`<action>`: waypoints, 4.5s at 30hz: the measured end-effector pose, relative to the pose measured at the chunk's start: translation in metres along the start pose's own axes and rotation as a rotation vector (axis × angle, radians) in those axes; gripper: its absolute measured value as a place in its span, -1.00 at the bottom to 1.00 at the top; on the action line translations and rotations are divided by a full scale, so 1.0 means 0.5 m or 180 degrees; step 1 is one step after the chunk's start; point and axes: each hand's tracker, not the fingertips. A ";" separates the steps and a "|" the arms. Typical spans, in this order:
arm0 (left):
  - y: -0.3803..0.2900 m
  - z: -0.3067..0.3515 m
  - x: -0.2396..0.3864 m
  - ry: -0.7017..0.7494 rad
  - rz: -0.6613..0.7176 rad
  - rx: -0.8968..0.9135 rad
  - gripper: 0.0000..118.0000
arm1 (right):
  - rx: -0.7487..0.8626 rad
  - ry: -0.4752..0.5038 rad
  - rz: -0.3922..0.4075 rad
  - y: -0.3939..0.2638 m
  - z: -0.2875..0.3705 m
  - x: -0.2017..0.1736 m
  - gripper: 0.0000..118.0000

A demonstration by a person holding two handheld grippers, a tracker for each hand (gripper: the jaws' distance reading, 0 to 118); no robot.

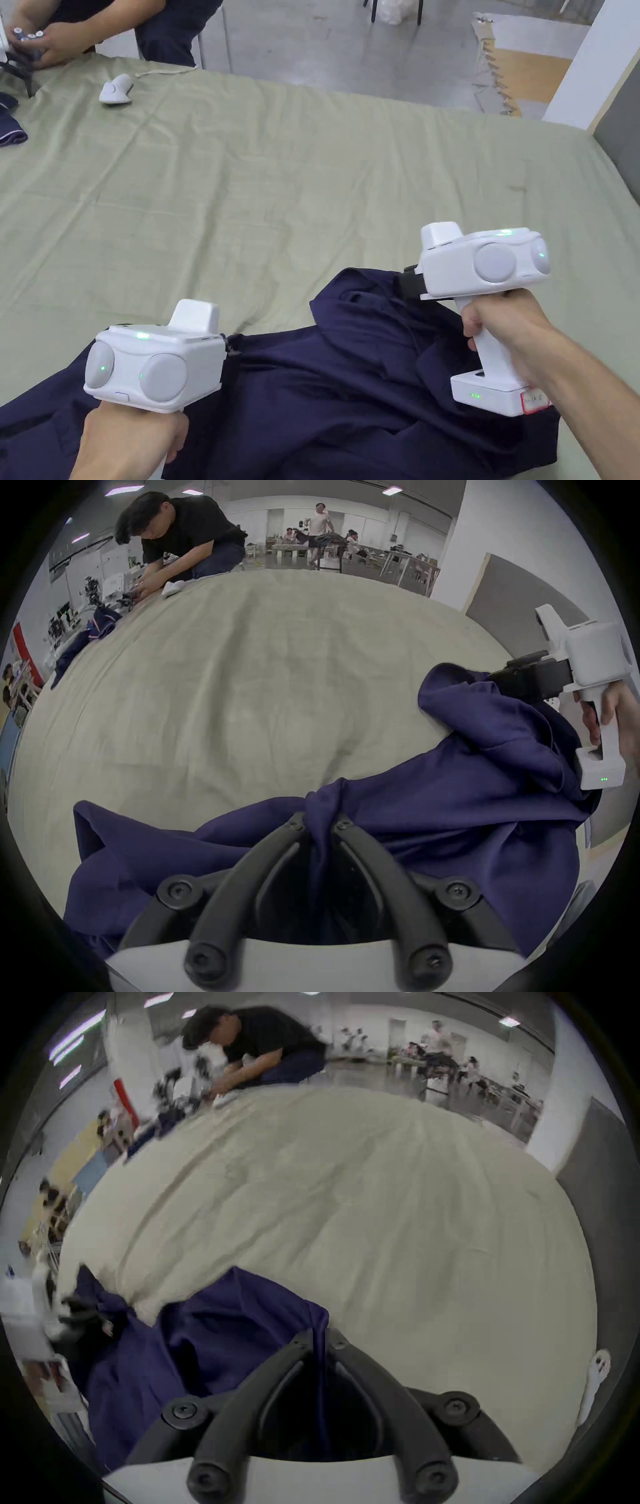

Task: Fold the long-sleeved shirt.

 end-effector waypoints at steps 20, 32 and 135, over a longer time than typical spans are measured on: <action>0.175 0.577 -0.016 -0.0307 0.0385 0.1966 -0.77 | 0.2453 -0.0179 -0.0125 -0.067 0.767 0.068 -0.96; 0.455 0.884 0.071 -0.0138 0.0056 0.2706 -0.77 | 0.3110 -0.0647 0.0060 0.123 1.010 0.023 -0.96; -0.057 0.315 0.141 -0.0107 0.0163 0.0838 -0.57 | 0.0201 -0.0349 -0.1329 -0.725 0.434 0.002 -0.95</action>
